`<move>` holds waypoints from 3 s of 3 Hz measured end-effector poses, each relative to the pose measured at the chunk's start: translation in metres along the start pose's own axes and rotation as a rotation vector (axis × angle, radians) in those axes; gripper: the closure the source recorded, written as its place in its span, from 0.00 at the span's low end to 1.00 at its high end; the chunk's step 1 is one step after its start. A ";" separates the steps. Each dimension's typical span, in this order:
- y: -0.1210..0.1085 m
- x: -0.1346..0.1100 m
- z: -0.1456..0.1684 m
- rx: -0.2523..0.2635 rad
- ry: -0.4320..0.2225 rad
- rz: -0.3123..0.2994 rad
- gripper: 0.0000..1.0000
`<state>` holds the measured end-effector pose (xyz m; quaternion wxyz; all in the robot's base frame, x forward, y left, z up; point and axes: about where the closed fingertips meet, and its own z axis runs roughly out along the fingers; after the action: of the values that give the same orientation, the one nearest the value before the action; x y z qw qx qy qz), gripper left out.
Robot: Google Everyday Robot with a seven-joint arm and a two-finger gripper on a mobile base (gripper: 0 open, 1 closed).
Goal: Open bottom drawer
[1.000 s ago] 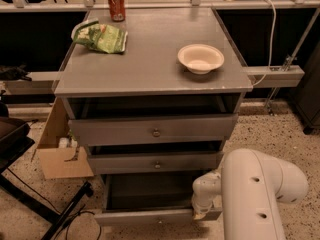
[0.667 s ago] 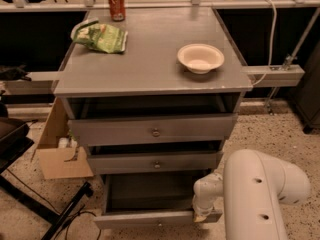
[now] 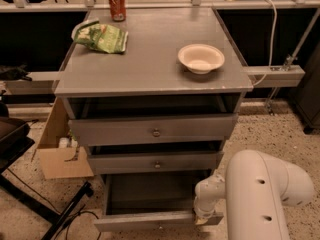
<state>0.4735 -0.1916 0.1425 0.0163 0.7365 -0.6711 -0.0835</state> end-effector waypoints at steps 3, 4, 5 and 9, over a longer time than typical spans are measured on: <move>0.004 -0.001 -0.004 0.028 -0.010 0.007 1.00; 0.012 0.002 -0.004 0.041 -0.016 0.003 1.00; 0.018 0.003 -0.009 0.073 -0.028 -0.004 1.00; 0.030 0.010 -0.013 0.124 -0.042 -0.035 1.00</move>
Offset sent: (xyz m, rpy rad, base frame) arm -0.3627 -0.2550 0.1214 0.2521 -0.5208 0.0007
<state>0.4468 -0.2058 0.1584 -0.0448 0.7458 -0.6622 -0.0573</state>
